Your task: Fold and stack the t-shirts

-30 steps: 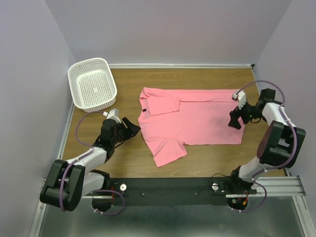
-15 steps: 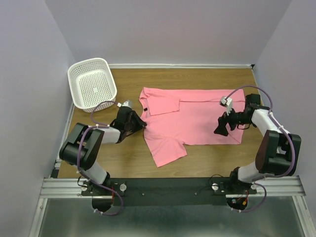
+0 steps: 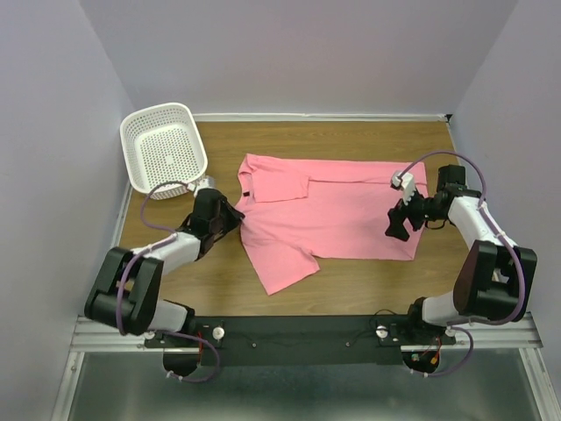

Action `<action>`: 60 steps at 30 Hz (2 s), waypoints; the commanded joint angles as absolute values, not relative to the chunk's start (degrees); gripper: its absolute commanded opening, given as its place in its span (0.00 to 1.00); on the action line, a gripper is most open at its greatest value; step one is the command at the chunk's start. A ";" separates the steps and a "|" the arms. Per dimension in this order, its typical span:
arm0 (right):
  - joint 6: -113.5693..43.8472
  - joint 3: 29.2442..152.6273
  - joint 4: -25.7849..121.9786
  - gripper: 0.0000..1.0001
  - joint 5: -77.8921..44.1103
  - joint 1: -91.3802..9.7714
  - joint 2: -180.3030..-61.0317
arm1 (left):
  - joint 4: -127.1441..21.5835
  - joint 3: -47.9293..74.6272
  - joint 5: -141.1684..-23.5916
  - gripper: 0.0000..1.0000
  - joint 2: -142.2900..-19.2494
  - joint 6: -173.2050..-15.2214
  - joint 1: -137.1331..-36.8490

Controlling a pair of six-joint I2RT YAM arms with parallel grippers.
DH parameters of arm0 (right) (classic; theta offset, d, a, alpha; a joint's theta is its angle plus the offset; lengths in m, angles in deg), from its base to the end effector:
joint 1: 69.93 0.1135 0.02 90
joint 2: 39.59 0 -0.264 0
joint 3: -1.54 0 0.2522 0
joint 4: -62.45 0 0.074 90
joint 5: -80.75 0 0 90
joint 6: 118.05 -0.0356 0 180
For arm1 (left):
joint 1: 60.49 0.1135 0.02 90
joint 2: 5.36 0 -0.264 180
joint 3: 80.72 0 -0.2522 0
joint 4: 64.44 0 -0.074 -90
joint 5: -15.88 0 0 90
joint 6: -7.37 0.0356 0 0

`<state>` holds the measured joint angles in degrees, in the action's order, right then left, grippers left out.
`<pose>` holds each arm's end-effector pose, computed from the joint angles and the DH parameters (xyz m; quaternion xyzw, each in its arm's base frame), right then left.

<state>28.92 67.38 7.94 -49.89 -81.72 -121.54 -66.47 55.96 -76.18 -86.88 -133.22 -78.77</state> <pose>0.2581 -0.0302 0.2096 -0.4091 0.8310 0.1934 0.3236 0.2538 -0.0852 0.1540 -0.2402 0.8586 -0.2691 0.3642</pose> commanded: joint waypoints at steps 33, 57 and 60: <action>76.45 70.94 -8.35 0.63 -46.35 -75.82 -132.66 | -48.65 58.27 -89.76 0.85 -40.09 -119.55 -73.59; 74.44 69.53 -7.03 0.01 -41.77 -73.53 -134.16 | -43.03 61.43 -97.75 0.79 -38.94 -128.25 -73.59; 73.47 67.95 -7.21 0.00 -42.21 -73.53 -130.39 | -41.63 62.31 -101.09 0.75 -39.64 -129.04 -73.59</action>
<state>74.74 69.78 -7.23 -42.46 -73.83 -134.70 -44.48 60.77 -94.57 -39.17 -127.04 -73.73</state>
